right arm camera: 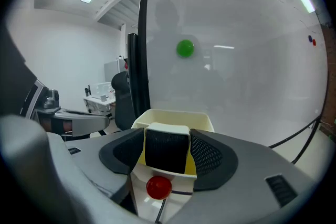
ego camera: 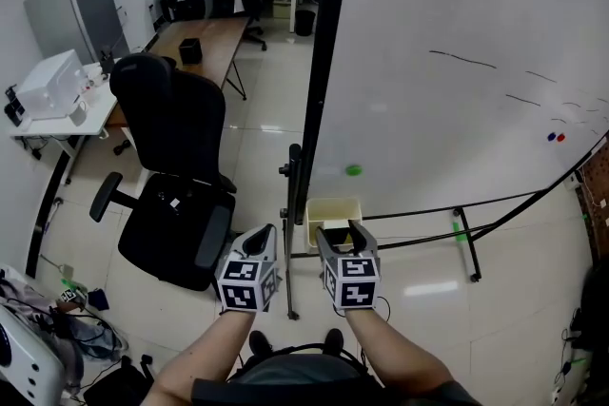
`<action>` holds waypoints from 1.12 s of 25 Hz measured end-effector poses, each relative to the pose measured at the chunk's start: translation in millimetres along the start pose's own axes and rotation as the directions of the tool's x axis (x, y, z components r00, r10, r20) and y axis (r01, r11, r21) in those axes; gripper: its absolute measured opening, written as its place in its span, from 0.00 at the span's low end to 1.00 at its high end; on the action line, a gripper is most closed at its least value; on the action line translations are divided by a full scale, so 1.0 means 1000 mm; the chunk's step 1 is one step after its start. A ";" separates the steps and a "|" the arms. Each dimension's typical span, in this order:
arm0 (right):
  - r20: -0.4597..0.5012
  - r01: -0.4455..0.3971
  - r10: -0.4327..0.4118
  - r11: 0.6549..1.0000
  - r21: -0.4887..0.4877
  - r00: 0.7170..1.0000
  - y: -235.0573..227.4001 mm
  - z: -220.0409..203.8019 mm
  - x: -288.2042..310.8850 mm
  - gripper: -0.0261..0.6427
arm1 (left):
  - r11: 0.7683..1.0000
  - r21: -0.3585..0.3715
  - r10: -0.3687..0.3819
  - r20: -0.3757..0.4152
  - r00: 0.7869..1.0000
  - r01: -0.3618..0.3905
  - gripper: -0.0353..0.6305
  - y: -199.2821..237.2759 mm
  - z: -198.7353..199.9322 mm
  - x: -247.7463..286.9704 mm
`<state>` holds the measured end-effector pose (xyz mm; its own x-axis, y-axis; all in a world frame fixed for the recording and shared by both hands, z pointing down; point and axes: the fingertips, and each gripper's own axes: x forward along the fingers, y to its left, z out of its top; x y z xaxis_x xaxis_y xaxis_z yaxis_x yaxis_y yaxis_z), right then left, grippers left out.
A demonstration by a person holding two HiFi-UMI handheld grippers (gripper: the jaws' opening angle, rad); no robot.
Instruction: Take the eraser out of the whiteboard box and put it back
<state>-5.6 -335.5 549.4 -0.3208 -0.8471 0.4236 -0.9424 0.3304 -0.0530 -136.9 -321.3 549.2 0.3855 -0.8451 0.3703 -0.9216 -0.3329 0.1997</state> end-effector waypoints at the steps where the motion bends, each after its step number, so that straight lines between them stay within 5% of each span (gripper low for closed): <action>1: -0.006 0.004 -0.004 1.000 0.003 1.000 0.000 -0.003 0.002 0.47 | 1.000 -0.001 0.001 -0.002 1.000 -0.001 0.10 0.001 -0.003 0.001; 14: 0.014 -0.004 0.004 1.000 0.009 1.000 0.001 0.003 -0.001 0.45 | 0.999 -0.029 0.024 0.026 0.999 -0.023 0.10 -0.001 0.004 -0.005; 21: 0.163 -0.049 0.047 0.999 0.010 0.986 0.008 0.074 -0.047 0.44 | 1.000 -0.024 -0.005 0.145 0.989 0.009 0.10 -0.028 0.067 -0.040; 28: 0.325 -0.102 0.102 0.995 -0.019 0.940 0.011 0.154 -0.109 0.44 | 0.994 0.099 -0.068 0.271 0.960 0.042 0.10 -0.067 0.147 -0.082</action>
<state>3.9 -303.6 363.6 -0.4287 -0.8979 0.0994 -0.9030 0.4224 -0.0787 -113.9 -291.5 372.1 0.4202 -0.9023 0.0964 -0.9045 -0.4080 0.1242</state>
